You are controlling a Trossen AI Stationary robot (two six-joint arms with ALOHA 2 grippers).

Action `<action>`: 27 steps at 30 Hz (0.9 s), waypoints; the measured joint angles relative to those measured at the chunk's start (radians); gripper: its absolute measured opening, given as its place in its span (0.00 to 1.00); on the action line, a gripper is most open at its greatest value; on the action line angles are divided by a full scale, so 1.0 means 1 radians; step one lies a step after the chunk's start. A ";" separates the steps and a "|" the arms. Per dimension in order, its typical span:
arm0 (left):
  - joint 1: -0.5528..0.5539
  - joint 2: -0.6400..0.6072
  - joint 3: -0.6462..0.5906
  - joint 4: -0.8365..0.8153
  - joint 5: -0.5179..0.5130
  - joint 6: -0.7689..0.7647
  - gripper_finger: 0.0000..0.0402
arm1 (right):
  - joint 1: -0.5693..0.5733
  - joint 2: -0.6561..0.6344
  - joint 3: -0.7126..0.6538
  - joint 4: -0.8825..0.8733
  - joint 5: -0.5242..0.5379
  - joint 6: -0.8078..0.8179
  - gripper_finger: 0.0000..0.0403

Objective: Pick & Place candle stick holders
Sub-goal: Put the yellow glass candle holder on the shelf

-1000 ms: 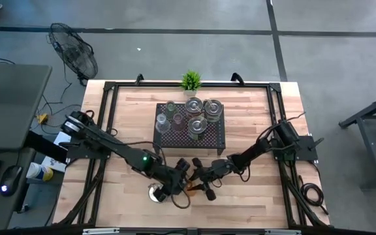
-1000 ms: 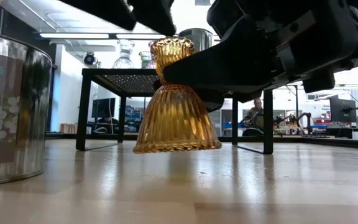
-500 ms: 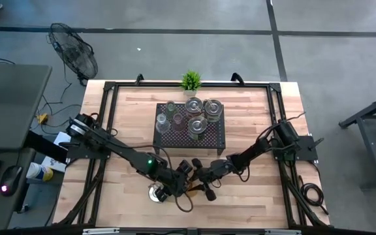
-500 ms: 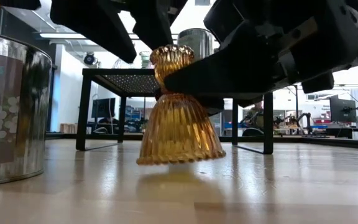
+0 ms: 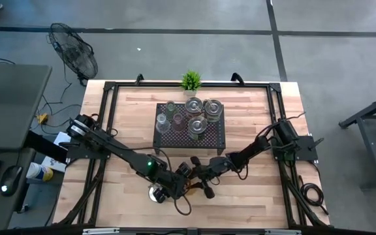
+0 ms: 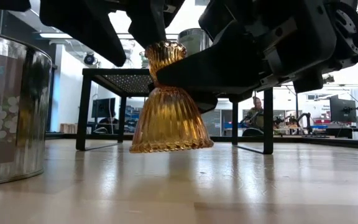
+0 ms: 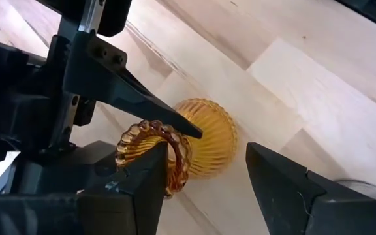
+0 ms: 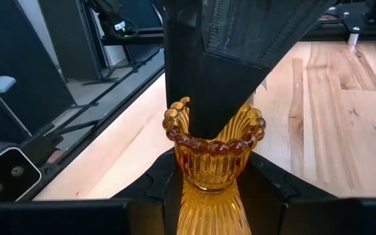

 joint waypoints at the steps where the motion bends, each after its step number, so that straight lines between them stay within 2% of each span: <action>1: 0.000 0.003 0.000 0.001 0.001 0.000 0.50 | 0.000 0.000 0.004 -0.001 -0.003 0.000 0.29; 8: 0.000 0.014 0.002 0.005 0.008 -0.003 0.47 | 0.001 0.002 0.040 -0.051 -0.031 -0.002 0.29; 22: 0.001 0.015 0.001 0.003 -0.007 -0.003 0.09 | 0.001 0.002 0.047 -0.067 -0.040 0.002 0.29; 27: 0.001 0.015 0.001 -0.001 0.005 -0.003 0.06 | 0.001 0.002 0.047 -0.069 -0.044 0.007 0.29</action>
